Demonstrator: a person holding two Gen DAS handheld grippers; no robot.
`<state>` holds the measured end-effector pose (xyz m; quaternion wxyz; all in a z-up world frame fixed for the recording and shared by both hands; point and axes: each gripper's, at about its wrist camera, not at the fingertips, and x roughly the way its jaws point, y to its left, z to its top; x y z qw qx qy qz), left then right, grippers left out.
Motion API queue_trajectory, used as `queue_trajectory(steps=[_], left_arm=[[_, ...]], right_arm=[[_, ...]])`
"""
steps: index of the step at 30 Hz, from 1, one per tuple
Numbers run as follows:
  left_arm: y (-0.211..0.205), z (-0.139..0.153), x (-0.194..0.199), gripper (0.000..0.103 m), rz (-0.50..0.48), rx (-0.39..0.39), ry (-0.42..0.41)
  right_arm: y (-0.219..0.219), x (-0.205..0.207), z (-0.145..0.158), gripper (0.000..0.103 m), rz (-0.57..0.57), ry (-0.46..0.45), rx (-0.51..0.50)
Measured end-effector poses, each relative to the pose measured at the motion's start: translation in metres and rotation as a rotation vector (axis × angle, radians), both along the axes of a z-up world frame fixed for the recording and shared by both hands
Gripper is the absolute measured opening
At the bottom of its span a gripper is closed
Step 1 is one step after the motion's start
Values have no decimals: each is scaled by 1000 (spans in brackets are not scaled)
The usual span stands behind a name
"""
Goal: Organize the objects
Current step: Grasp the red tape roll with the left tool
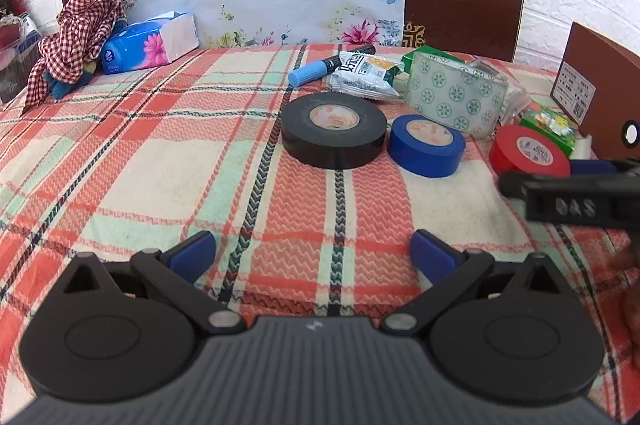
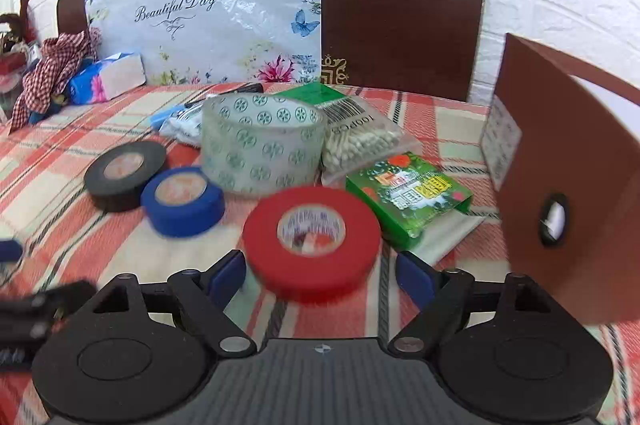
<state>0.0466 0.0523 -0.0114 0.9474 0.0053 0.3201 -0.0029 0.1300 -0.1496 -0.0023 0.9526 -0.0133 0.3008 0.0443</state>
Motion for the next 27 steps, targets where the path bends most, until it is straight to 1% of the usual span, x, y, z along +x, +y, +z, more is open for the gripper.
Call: queue_trajectory(steps=[2, 6, 9, 13, 14, 15, 16, 18, 20, 22, 23, 24, 25, 27], left_arm=[[-2, -1, -1, 103, 1, 3, -2], [-2, -1, -2, 103, 1, 2, -1], [-1, -1, -2, 103, 1, -3, -3], [-1, -1, -3, 103, -2, -2, -3], [-2, 0, -3, 103, -6, -1, -2], [-4, 1, -4, 103, -18, 2, 2], [-8, 6, -6, 103, -49, -10, 5], [-22, 21, -16, 103, -140, -87, -13], [-52, 37, -26, 103, -247, -97, -17], [-83, 48, -33, 103, -360, -94, 1], [-96, 50, -34, 101, -403, -93, 19], [-107, 51, -34, 95, -434, -92, 43], [-116, 50, -32, 93, -454, -89, 71], [-131, 44, -23, 80, -458, -75, 137]], right_arm=[[1, -3, -1, 73, 26, -12, 6], [-1, -21, 2, 72, 40, 0, -6], [-10, -60, 2, 72, 65, 10, -5], [-29, -115, 3, 72, 25, 6, -10], [-34, -124, 4, 72, 8, -1, -10], [-38, -131, 4, 81, -10, -1, -13], [-42, -136, 4, 86, -21, -4, -6], [-48, -138, 4, 86, -25, -1, 16], [-44, -136, 3, 86, -23, 2, -3], [-39, -135, 1, 87, -15, 1, -27], [-39, -135, 0, 87, -9, 0, -30], [-39, -134, 0, 87, -5, 1, -30], [-38, -134, 0, 88, -3, 1, -30], [-38, -132, -1, 88, 2, 2, -28]])
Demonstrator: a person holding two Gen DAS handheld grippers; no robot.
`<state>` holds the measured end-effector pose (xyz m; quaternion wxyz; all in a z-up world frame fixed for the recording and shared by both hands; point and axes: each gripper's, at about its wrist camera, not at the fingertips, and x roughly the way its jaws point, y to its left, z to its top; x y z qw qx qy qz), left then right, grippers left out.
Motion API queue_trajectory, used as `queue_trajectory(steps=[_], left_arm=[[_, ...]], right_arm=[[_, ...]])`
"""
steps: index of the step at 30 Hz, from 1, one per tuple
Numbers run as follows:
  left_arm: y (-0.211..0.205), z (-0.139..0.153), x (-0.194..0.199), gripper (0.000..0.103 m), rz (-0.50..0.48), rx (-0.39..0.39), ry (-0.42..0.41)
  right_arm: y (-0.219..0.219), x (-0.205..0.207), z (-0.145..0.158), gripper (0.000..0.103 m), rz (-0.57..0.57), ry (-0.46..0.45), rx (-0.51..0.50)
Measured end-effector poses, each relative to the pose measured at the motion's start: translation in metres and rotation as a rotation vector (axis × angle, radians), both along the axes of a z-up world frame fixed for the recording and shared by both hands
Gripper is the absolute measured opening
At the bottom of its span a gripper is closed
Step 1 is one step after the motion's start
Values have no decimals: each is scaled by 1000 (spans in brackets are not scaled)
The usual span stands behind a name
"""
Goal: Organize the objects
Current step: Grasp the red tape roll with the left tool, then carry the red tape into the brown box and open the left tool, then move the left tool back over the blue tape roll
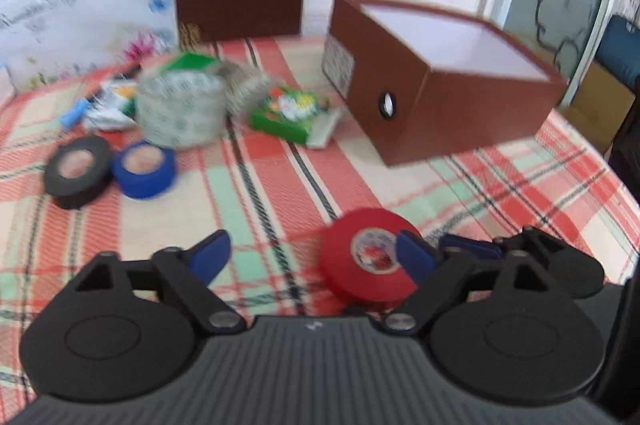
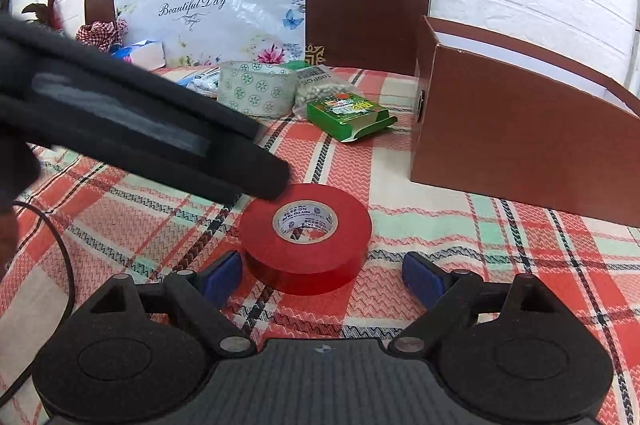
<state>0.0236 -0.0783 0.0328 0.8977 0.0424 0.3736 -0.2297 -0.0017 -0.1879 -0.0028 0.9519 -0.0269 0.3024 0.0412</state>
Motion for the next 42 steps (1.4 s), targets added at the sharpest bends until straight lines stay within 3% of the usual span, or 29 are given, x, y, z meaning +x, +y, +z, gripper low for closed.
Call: queue_trajectory(steps=[2, 4, 5, 8, 11, 14, 18, 23, 25, 27, 29, 32, 36, 39, 42], left_arm=[[-9, -8, 10, 66, 7, 13, 71], [-10, -18, 17, 62, 7, -4, 147], [-8, -21, 15, 60, 11, -12, 152], [-16, -19, 17, 38, -17, 5, 160], [-23, 4, 11, 37, -17, 22, 120], [-34, 44, 2, 37, -44, -25, -4], [-68, 89, 13, 37, -99, -69, -147], [-122, 99, 49, 37, -157, -74, -180], [-139, 95, 64, 38, -166, -59, -194], [-152, 86, 77, 46, -159, -32, -189], [-157, 76, 86, 47, -142, -7, -174], [-145, 73, 75, 49, -145, -30, -193], [-95, 75, 27, 73, -158, -93, -308], [-56, 56, 2, 74, -136, -87, -273], [-21, 24, -9, 74, -66, -58, -169]], right_arm=[[0, 3, 0, 87, 12, 3, 4], [2, 6, 0, 72, 51, 1, 0], [4, 6, 0, 72, 58, -5, -18], [2, 3, 2, 71, 78, -27, 4], [-1, -14, 17, 71, 72, -153, -15], [-12, -25, 42, 71, 25, -339, -81], [-49, -8, 70, 71, -63, -459, -92], [-98, 31, 75, 71, -166, -458, -64], [-109, 49, 69, 71, -181, -436, -67], [-117, 66, 58, 71, -178, -388, -61], [-123, 62, 53, 76, -204, -410, -15], [-121, 42, 53, 76, -209, -451, -33], [-113, -11, 49, 76, -229, -505, 34], [-102, -45, 36, 77, -217, -426, 92], [-92, -29, 14, 78, -186, -301, 98]])
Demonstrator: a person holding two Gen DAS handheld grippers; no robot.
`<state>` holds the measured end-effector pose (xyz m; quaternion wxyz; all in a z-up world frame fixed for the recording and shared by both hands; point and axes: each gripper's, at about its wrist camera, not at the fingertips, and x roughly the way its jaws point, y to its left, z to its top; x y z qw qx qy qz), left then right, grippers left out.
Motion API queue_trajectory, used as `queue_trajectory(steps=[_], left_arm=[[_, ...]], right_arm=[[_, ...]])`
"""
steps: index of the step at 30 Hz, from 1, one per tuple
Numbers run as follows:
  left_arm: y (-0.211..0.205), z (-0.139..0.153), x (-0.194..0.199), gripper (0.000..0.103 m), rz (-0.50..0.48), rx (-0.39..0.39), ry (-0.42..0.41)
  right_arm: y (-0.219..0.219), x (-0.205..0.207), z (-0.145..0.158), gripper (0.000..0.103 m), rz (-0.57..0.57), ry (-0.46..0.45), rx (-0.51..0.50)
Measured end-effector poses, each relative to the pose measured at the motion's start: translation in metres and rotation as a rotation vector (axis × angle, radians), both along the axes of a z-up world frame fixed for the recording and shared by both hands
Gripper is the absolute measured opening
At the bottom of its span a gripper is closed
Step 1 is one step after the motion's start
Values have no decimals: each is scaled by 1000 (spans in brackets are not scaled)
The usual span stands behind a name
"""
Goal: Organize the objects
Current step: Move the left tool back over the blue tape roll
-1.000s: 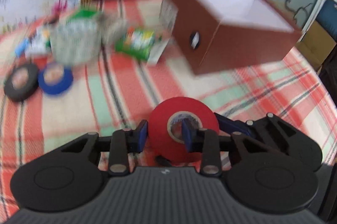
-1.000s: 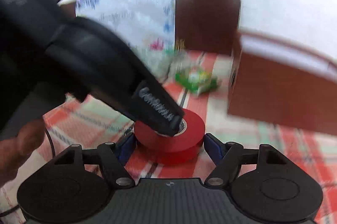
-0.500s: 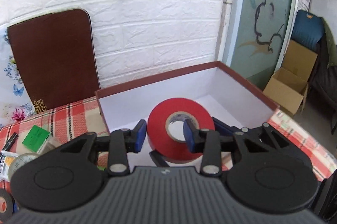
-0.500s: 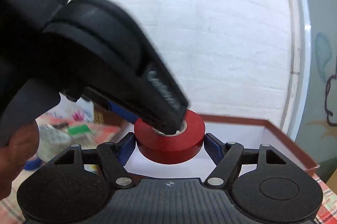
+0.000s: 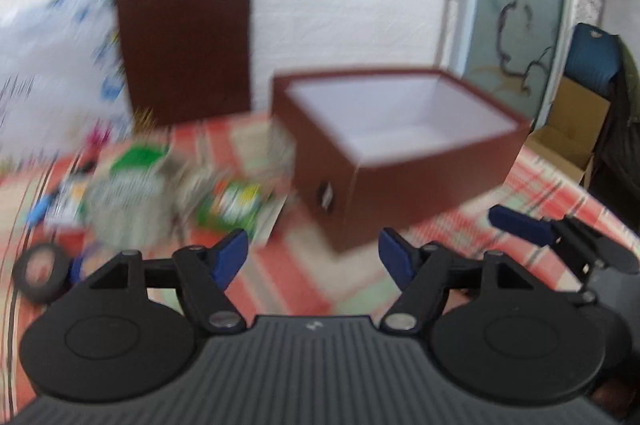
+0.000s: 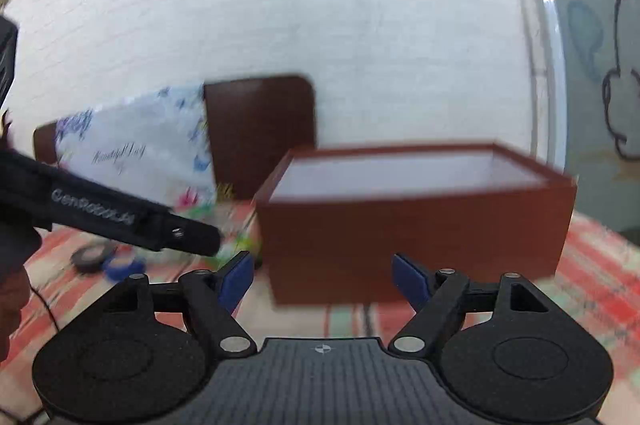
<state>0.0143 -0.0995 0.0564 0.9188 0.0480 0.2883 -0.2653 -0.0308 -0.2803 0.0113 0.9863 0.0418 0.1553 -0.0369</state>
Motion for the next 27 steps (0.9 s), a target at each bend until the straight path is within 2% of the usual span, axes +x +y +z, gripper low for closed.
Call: queue_trajectory(steps=[4, 5, 6, 7, 10, 14, 18, 21, 25, 26, 27], left_arm=[[31, -50, -5, 75, 114, 66, 124], [35, -62, -6, 77, 135, 94, 130], [38, -67, -14, 85, 135, 101, 70], [40, -69, -19, 89, 140, 111, 41], [42, -67, -18, 90, 147, 99, 42], [46, -65, -17, 90, 154, 76, 42], [65, -59, -21, 90, 205, 62, 30], [103, -53, -19, 90, 309, 71, -46], [159, -61, 10, 90, 528, 179, -61], [174, -65, 17, 90, 569, 151, -28], [192, -66, 24, 91, 593, 55, 29]], right_arm=[[8, 10, 1, 80, -5, 87, 12], [5, 15, -2, 79, -5, 124, 23], [3, 22, -3, 78, -6, 160, 42], [0, 26, -4, 78, -8, 185, 63], [-7, 25, -7, 77, -17, 216, 90], [3, 27, -9, 77, -21, 226, 29], [21, 28, -6, 67, -32, 249, -52], [43, 28, 3, 62, 56, 237, -60], [89, 58, 10, 60, 229, 238, -58], [102, 69, 11, 59, 279, 238, -53], [115, 81, 10, 59, 331, 238, -53]])
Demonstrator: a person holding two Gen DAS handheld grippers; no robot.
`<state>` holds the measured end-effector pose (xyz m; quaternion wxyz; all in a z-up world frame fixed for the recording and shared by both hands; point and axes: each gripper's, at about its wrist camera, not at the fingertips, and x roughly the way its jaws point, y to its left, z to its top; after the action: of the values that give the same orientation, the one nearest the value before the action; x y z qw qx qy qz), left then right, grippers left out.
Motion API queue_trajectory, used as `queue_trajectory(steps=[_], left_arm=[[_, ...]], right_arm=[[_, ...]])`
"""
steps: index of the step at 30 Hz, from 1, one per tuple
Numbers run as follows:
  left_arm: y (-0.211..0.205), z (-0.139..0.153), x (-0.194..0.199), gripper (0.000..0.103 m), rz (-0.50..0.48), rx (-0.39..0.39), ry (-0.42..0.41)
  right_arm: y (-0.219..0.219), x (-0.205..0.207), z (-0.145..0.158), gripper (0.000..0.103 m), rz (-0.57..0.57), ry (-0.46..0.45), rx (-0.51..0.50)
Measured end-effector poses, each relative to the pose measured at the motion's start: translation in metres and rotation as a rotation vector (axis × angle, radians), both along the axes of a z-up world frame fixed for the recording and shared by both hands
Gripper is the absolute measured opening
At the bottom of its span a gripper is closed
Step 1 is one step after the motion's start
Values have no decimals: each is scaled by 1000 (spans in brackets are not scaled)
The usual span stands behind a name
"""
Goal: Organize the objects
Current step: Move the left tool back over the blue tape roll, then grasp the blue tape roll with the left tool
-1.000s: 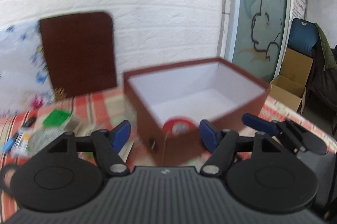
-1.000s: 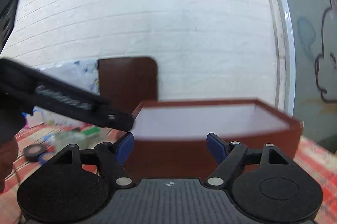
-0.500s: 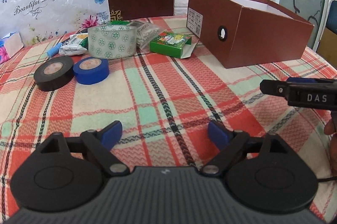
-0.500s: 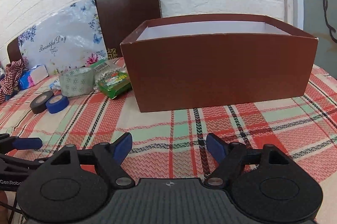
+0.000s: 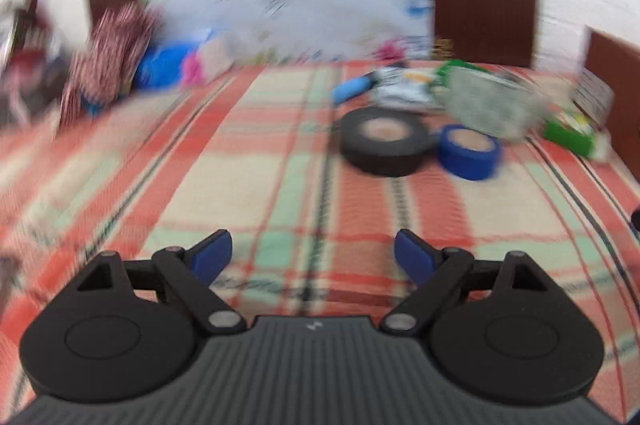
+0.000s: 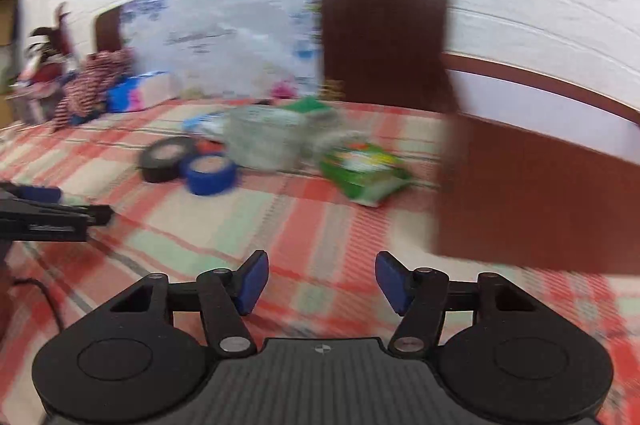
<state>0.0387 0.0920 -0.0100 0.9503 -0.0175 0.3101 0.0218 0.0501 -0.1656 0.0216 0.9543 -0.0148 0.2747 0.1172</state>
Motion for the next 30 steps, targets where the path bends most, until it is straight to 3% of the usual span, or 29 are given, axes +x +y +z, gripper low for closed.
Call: queue_trajectory(steps=[2, 5, 8, 11, 15, 19, 24, 27, 30], left_arm=[[17, 1, -1, 94, 27, -101, -40], [11, 1, 0, 95, 10, -87, -42], [11, 0, 1, 96, 3, -90, -42], [19, -2, 0, 96, 4, -116, -50], [20, -2, 3, 98, 0, -122, -49], [20, -2, 3, 98, 0, -122, -50], [16, -2, 3, 98, -4, -99, -43], [10, -2, 4, 99, -15, -60, -28], [-2, 2, 3, 96, -63, -17, -11]], right_arm=[[27, 26, -6, 56, 65, 2, -29], [59, 70, -17, 56, 94, 35, -61], [76, 104, -18, 65, 102, 30, -72], [82, 111, -18, 56, 128, 20, -88], [72, 83, -18, 56, 123, 14, -99], [41, 26, -18, 56, 103, 25, -90], [-15, -48, -18, 56, -58, 35, -73], [-40, -65, -16, 56, -155, 38, -40], [-41, -67, -17, 60, -154, 41, -36]])
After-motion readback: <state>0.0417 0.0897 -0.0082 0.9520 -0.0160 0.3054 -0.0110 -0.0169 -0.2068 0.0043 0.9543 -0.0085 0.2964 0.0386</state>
